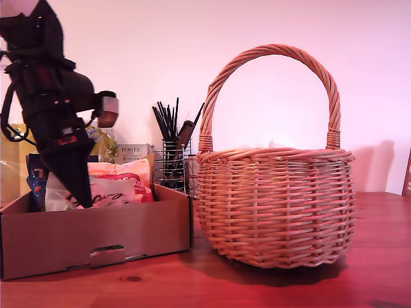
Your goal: Move the bags of Easter eggs from the cardboard box on the left into the woven basket on the right side.
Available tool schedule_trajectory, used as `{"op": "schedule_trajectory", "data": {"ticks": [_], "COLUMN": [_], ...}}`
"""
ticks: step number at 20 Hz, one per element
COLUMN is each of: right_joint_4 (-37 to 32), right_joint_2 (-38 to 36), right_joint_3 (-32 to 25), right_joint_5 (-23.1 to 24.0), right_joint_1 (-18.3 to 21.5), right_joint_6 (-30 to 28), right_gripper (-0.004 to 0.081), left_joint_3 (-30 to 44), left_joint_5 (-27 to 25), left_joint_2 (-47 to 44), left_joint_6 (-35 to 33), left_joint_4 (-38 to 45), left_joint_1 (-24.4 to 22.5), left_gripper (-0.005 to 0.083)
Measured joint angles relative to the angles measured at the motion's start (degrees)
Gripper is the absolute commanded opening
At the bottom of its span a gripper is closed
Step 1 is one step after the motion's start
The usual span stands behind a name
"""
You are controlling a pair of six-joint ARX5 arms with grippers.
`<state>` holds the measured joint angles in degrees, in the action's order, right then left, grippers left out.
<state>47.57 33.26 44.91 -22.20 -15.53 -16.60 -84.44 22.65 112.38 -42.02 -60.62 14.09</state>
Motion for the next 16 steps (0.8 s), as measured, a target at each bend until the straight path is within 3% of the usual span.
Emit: {"op": "schedule_trajectory", "data": {"ticks": [5,16], "right_joint_4": [-0.02,-0.17], "right_joint_2": [0.0,0.0], "right_joint_3": [0.0,0.0], "right_joint_5": [0.0,0.0], "right_joint_1": [0.0,0.0], "right_joint_6": [0.0,0.0], "right_gripper": [-0.0013,-0.0013], "left_joint_3": [0.0,0.0], "left_joint_5": [1.36,1.75], "left_joint_2": [0.0,6.32], "left_joint_6": [3.56,4.2], "left_joint_4": [-5.4,-3.72], "left_joint_1": [0.15,2.05], "left_gripper": [0.0336,0.0336]}}
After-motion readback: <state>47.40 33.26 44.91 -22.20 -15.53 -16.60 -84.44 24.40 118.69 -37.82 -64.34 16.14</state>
